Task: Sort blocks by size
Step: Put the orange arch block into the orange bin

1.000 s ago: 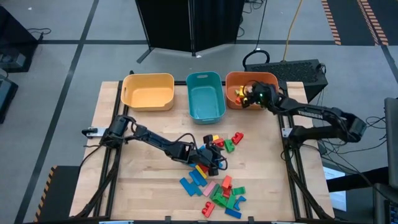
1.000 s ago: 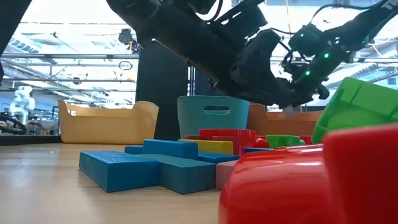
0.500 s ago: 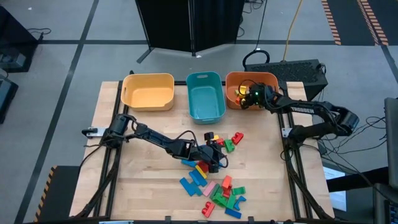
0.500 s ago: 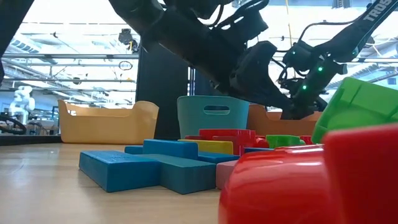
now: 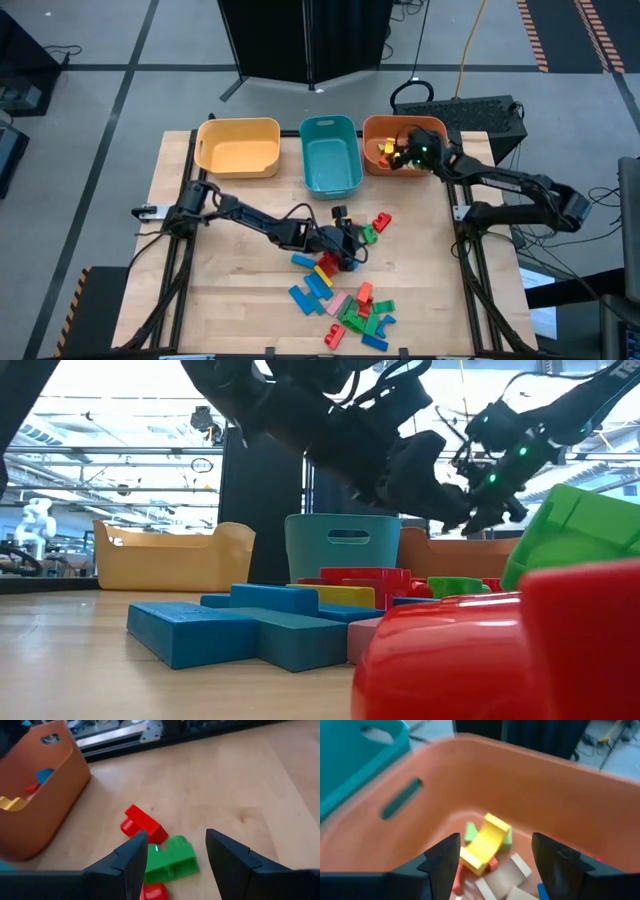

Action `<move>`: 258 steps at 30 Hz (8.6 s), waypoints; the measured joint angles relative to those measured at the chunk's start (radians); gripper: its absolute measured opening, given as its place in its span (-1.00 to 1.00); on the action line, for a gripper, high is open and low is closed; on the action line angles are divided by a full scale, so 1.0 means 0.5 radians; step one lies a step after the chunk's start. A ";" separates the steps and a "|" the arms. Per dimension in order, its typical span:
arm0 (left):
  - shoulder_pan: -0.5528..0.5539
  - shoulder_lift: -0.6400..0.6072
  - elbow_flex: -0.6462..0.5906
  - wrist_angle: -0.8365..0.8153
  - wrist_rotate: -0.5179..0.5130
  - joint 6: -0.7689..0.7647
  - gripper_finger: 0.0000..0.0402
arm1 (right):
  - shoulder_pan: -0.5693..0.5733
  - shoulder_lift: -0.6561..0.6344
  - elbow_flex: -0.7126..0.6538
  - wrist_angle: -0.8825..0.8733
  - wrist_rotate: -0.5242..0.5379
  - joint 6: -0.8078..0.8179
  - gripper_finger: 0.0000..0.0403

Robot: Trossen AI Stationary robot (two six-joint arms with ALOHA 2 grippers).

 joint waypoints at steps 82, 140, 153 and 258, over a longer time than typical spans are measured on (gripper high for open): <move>-0.185 0.000 0.048 -0.439 0.736 -0.233 -0.04 | 2.201 0.813 -0.001 0.706 -1.025 -0.415 0.05; -0.183 0.000 0.069 -0.789 0.552 -0.233 -0.04 | 1.998 1.102 0.001 0.993 -1.041 -0.327 -0.26; -0.207 0.000 0.118 -0.815 0.551 -0.337 -0.04 | 2.167 0.847 0.002 0.924 -0.770 0.222 -0.07; -0.510 -0.098 0.118 -1.224 0.034 -0.690 -0.04 | 2.409 1.375 1.024 -0.671 -0.135 0.039 -0.43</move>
